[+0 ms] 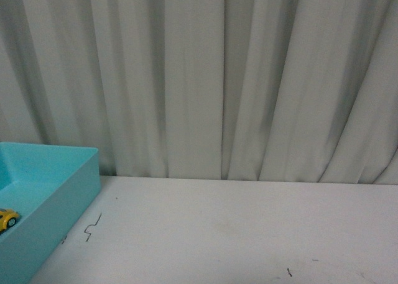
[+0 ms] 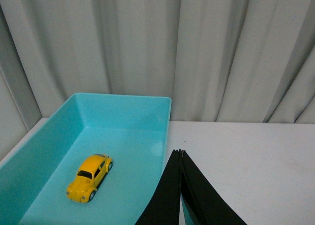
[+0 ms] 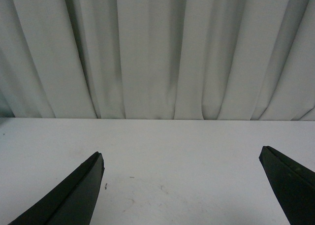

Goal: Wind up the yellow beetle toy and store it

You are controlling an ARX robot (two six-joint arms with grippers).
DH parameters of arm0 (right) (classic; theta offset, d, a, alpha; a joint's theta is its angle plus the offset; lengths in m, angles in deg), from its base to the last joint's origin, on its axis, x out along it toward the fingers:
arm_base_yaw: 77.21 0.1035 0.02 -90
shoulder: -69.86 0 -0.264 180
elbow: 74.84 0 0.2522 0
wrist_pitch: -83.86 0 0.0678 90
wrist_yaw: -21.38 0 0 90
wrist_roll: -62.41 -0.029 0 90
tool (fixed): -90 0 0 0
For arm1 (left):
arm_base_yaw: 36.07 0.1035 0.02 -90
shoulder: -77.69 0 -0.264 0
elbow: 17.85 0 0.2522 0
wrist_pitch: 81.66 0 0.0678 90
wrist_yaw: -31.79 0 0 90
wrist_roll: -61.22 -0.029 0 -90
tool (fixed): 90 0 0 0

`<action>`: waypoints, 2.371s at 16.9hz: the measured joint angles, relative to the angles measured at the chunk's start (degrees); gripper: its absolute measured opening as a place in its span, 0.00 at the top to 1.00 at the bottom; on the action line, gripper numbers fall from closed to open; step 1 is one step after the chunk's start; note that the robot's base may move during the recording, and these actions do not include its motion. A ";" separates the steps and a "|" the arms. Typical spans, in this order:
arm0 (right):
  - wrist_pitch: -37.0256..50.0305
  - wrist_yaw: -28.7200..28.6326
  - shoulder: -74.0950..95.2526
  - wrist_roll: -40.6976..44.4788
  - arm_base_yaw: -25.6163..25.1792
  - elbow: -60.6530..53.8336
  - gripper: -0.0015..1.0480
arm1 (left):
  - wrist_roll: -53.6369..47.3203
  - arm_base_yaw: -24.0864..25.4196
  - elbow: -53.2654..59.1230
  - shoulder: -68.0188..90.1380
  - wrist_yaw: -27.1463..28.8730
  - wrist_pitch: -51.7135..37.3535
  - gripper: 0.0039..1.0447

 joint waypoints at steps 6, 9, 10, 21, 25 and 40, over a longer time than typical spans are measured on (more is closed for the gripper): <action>0.00 0.00 0.00 0.00 0.00 0.00 0.06 | 0.00 0.09 3.52 -9.92 0.02 5.77 0.99; 0.00 0.00 0.00 0.00 0.00 0.00 0.06 | 0.00 0.09 3.52 -15.47 0.02 11.37 0.99; 0.00 0.00 0.00 0.00 0.00 0.00 0.06 | 0.00 0.09 3.52 -17.20 0.02 12.98 0.99; 0.00 0.00 0.00 0.00 0.00 0.00 0.06 | 0.00 0.09 3.54 -32.50 0.02 27.54 0.99; 0.00 0.00 0.00 0.00 0.00 0.00 0.06 | 0.00 0.09 3.52 -36.06 0.02 31.71 0.99; 0.02 0.00 0.02 0.00 0.00 0.00 0.06 | 0.04 0.11 3.52 -44.87 0.02 40.59 0.05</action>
